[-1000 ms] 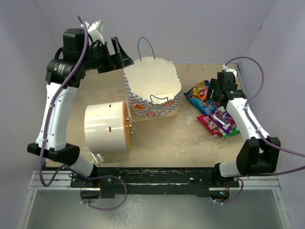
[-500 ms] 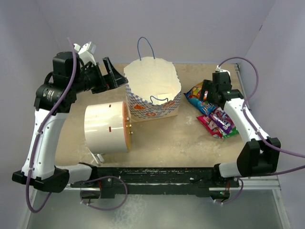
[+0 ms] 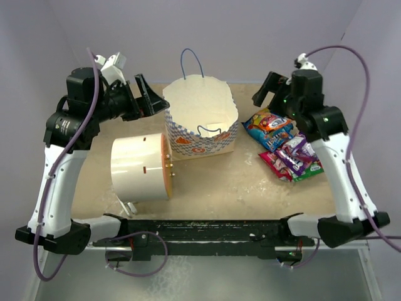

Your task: Take the snacks out of the paper bag

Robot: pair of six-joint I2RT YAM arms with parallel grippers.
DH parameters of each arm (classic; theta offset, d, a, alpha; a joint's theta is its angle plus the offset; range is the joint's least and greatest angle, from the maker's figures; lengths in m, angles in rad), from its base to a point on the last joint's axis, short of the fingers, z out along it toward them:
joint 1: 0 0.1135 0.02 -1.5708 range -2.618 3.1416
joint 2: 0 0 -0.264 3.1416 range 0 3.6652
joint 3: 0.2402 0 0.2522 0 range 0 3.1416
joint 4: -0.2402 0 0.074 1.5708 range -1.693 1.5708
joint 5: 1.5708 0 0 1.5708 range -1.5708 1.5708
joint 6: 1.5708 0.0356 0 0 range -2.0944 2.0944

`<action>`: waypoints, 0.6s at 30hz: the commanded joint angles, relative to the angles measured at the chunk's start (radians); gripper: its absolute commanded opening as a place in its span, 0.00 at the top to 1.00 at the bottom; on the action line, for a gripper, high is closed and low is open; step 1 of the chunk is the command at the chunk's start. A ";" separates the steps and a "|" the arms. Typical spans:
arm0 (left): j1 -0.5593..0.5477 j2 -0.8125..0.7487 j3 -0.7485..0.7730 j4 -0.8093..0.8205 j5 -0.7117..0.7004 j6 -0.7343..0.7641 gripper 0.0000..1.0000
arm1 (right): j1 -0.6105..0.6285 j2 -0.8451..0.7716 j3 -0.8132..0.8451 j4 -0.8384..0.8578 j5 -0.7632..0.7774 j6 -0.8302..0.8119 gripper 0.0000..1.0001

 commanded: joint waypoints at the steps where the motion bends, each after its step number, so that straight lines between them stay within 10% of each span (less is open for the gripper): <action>1: 0.003 -0.001 0.114 -0.012 0.022 0.096 0.01 | -0.004 -0.166 0.078 -0.079 -0.079 0.088 0.01; 7: 0.003 -0.142 0.064 -0.005 -0.019 0.150 0.01 | -0.004 -0.441 0.017 0.017 -0.110 -0.045 0.01; 18: 0.003 -0.302 0.011 0.004 -0.104 0.105 0.01 | -0.004 -0.488 0.162 -0.150 -0.013 -0.146 0.01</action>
